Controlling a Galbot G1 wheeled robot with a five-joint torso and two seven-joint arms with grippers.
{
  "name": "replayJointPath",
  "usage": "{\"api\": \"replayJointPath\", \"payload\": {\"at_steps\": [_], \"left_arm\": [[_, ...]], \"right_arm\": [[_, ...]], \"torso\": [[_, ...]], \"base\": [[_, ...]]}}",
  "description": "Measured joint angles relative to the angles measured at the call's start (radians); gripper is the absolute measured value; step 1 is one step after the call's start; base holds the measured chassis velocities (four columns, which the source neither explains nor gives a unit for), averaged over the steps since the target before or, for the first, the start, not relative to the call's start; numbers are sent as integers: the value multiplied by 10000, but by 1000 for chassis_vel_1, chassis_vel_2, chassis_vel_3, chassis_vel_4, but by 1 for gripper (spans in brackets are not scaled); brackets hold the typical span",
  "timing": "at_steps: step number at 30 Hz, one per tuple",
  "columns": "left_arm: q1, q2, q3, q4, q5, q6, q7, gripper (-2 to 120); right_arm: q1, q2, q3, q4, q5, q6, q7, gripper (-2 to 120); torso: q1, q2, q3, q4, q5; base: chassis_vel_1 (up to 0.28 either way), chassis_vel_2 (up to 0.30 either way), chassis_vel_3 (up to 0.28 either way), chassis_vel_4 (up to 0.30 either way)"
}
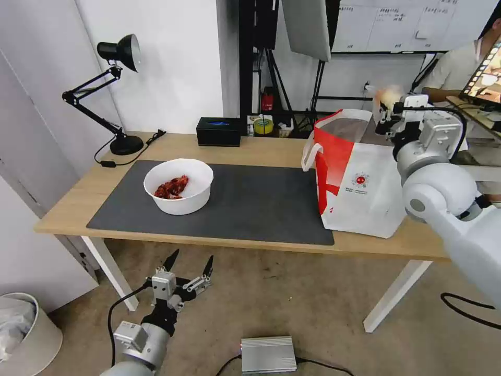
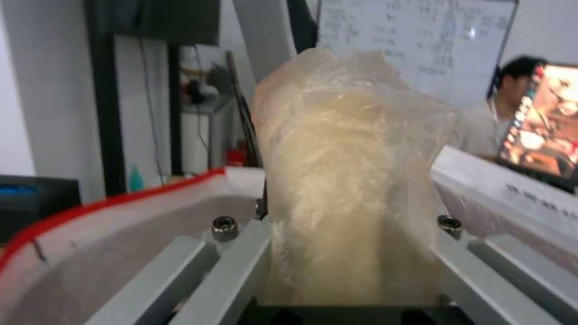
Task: Pick up the trash from the table and place it into the takeout bag.
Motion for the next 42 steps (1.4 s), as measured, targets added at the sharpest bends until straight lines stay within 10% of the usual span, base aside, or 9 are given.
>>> {"api": "replayJointPath", "payload": {"at_steps": [11, 34, 42], "left_arm": [[-324, 176, 108, 376, -243, 4, -2, 100], [-295, 57, 231, 397, -237, 15, 19, 100], [-216, 68, 163, 317, -230, 10, 19, 100]], "right_arm": [[187, 337, -83, -298, 612, -845, 1112, 11], [139, 383, -125, -349, 274, -833, 990, 96], [141, 283, -77, -257, 274, -805, 904, 100]], "torso": [[0, 0, 0, 0, -2], [0, 0, 0, 0, -1], [0, 0, 0, 0, -1]], "base": [[0, 0, 0, 0], [0, 0, 0, 0], [0, 0, 0, 0]]}}
